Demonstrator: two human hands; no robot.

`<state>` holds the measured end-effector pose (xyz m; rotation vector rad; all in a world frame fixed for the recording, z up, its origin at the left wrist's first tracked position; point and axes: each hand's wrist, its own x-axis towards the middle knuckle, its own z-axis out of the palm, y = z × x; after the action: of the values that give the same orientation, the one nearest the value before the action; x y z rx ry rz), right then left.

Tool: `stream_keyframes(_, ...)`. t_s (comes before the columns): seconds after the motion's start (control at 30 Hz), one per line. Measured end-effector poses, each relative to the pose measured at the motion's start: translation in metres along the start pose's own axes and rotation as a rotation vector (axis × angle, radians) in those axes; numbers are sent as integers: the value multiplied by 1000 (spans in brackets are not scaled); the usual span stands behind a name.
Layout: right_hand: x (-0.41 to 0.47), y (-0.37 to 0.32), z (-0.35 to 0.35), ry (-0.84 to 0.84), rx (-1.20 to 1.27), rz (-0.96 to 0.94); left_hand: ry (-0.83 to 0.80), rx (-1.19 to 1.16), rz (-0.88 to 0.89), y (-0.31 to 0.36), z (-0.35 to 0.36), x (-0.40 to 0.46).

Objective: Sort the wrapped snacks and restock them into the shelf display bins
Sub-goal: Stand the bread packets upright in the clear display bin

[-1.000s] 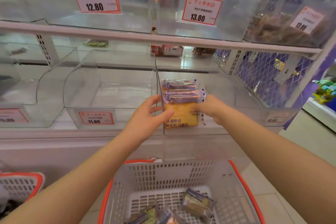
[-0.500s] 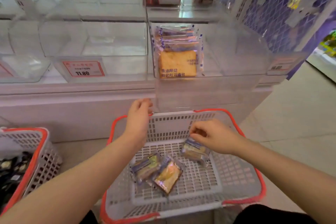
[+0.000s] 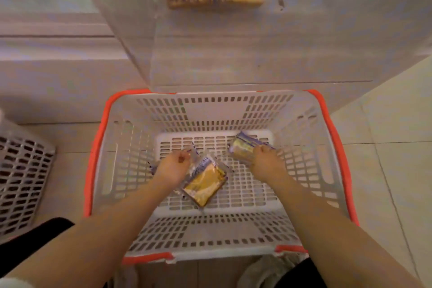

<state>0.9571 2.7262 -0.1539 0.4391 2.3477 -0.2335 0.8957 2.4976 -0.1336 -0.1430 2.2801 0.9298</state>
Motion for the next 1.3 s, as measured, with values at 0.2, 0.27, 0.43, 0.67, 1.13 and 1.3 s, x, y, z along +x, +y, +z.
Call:
stream_keyframes(0.2, 35, 3, 34, 159, 20, 47, -202, 325, 127, -19, 6, -2)
stream_keyframes(0.27, 45, 5, 40, 172, 51, 83, -230, 325, 121, -20, 4, -6)
stream_keyframes(0.43, 53, 10, 54, 215, -67, 103, -185, 270, 154, -15, -4, -16)
stream_keyframes(0.67, 21, 0, 24, -51, 690, -92, -134, 210, 237, 10, -9, -22)
stream_keyframes(1.13, -116, -3, -40, -848, 1595, -382, -543, -187, 562, 79, -61, -90)
stream_keyframes(1.3, -148, -13, -67, -436, 1831, -304, -287, -297, 605, 79, -73, -112)
